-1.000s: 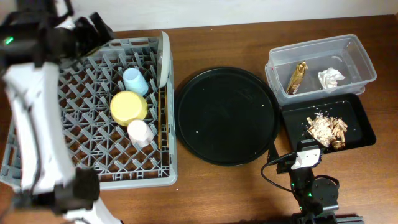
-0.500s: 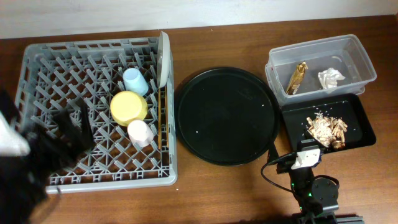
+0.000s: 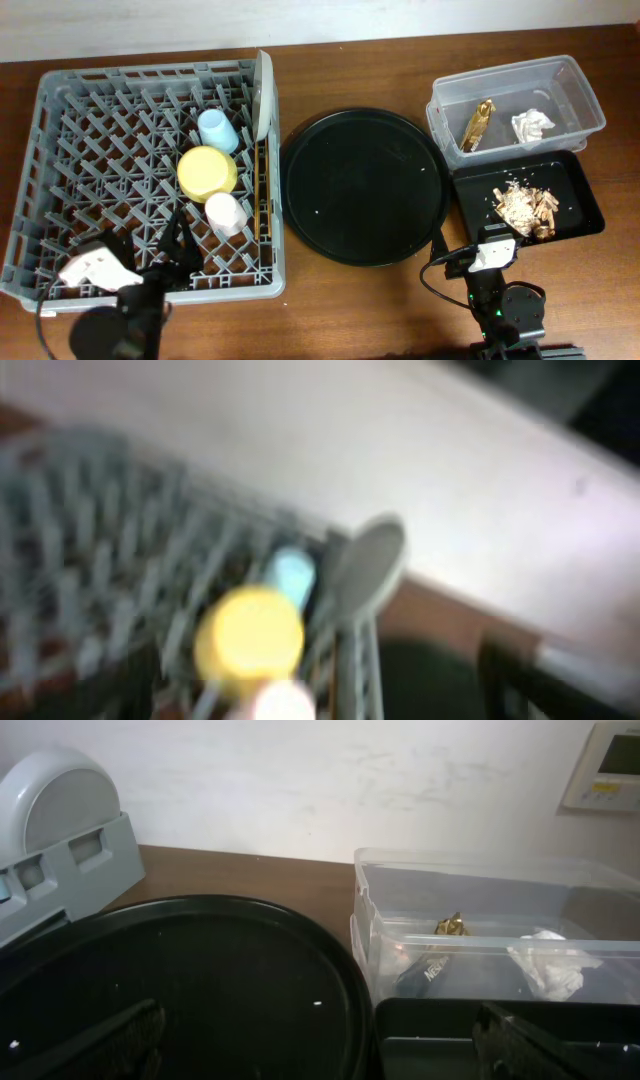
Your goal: Sort waste into correct bins and load items into the dishwasher rack
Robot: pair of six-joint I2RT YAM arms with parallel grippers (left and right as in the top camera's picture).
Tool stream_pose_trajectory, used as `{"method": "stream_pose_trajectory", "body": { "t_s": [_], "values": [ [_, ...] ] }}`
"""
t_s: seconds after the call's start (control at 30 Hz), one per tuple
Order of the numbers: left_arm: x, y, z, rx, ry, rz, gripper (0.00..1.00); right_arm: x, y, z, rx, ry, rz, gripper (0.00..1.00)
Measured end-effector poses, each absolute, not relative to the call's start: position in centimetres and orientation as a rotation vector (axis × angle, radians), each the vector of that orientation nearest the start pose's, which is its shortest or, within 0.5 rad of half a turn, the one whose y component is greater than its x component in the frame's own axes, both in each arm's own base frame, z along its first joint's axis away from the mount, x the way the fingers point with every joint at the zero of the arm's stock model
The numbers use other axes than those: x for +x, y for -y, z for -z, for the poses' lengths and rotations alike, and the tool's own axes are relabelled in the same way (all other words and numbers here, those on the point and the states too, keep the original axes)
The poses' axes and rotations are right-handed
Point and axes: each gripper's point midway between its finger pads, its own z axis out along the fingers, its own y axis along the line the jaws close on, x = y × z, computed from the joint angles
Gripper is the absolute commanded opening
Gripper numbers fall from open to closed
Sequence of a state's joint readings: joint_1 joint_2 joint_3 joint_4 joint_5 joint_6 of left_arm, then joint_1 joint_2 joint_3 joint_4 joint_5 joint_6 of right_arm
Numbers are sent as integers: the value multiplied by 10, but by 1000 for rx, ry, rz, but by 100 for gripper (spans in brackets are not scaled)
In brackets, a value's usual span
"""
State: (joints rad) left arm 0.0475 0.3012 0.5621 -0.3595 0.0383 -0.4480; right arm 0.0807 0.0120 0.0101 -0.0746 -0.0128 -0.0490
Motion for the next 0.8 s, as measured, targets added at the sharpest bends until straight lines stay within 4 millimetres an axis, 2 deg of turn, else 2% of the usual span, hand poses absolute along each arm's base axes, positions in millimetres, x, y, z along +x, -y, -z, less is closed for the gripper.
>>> {"method": "stream_pose_trajectory", "body": {
  "t_s": [0.07, 0.2, 0.37, 0.43, 0.6, 0.8],
  "values": [
    [237, -2, -299, -340, -1497, 353, 99, 245, -22, -157, -117, -1643, -35, 99],
    [237, -2, -298, -306, -1330, 367, 99, 245, -22, -157, -116, -1643, -35, 99],
    [242, -5, -255, -320, -1330, 356, 99, 245, -22, -158, -116, -1642, -35, 99],
    [245, -5, -232, -328, -1359, 351, 99, 245, -22, -158, -117, -1642, -34, 98],
    [247, -7, -201, -320, -1449, 299, 99, 245, -22, -158, -117, -1642, -34, 99],
    [246, -7, -161, -186, -1627, 123, 99, 245, -22, -158, -117, -1642, -34, 99]
  ]
}}
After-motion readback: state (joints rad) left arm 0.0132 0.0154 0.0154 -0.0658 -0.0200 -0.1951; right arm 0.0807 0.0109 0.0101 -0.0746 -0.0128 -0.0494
